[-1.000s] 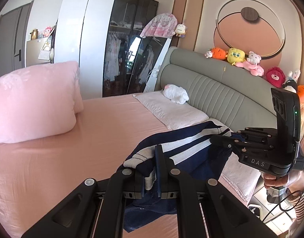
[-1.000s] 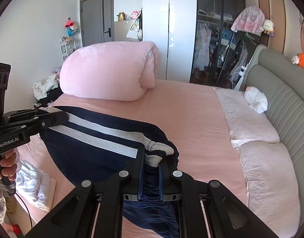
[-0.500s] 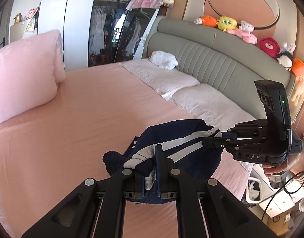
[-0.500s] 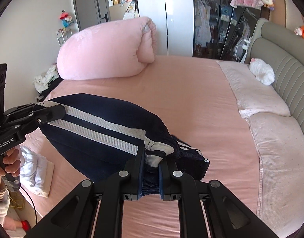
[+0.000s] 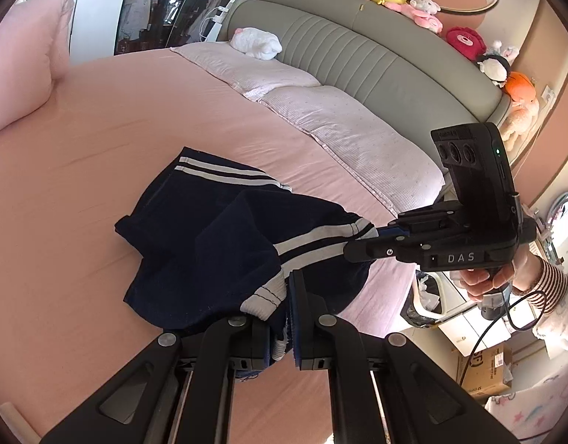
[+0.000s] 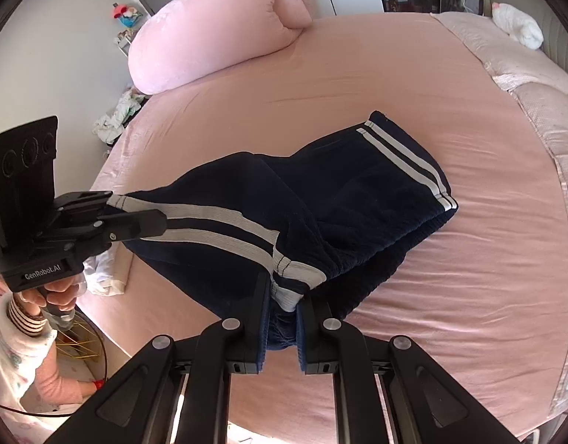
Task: Fold clothes
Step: 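Lower the hem with both tools and open them onto the bed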
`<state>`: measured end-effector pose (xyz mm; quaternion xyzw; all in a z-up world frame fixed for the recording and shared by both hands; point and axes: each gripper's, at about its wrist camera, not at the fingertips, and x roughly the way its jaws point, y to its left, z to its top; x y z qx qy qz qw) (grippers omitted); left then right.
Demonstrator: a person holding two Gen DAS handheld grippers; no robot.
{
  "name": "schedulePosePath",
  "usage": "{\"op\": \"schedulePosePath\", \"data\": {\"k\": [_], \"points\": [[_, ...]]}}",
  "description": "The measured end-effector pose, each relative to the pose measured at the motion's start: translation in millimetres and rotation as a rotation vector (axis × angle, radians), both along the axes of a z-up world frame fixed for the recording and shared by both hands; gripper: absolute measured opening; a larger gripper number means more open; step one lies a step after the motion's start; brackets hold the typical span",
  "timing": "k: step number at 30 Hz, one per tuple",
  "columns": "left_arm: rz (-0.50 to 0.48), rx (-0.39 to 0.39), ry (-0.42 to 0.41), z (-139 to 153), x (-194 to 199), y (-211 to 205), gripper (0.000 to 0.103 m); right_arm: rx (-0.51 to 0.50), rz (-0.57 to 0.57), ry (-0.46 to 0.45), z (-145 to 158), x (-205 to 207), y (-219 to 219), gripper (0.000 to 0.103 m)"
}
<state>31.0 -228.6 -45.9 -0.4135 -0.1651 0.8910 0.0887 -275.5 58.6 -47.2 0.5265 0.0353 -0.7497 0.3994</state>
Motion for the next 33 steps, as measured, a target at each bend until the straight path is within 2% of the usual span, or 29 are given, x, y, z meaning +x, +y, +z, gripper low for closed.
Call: {"op": "schedulePosePath", "data": {"k": [4, 8, 18, 25, 29, 33], "points": [[-0.011, 0.03, -0.017, -13.3, 12.9, 2.8, 0.006, -0.041, -0.031, -0.034, -10.2, 3.9, 15.9, 0.013], [0.026, 0.087, -0.034, -28.2, 22.0, -2.3, 0.006, -0.094, -0.068, -0.068, -20.7, 6.2, 33.8, 0.013], [0.107, 0.24, -0.026, -61.0, 39.0, -10.2, 0.006, -0.081, -0.071, -0.158, -61.4, 25.1, 54.8, 0.014], [0.12, 0.261, -0.08, -83.6, 47.6, -7.4, 0.006, -0.046, -0.073, -0.176, -80.4, 34.5, 57.8, 0.014], [0.141, 0.22, -0.078, -87.3, 56.3, -7.4, 0.006, -0.019, -0.094, -0.151, -82.6, 37.0, 62.2, 0.014], [0.157, 0.21, -0.099, -97.9, 62.9, -5.9, 0.006, 0.004, -0.093, -0.152, -90.0, 43.0, 60.8, 0.014]]}}
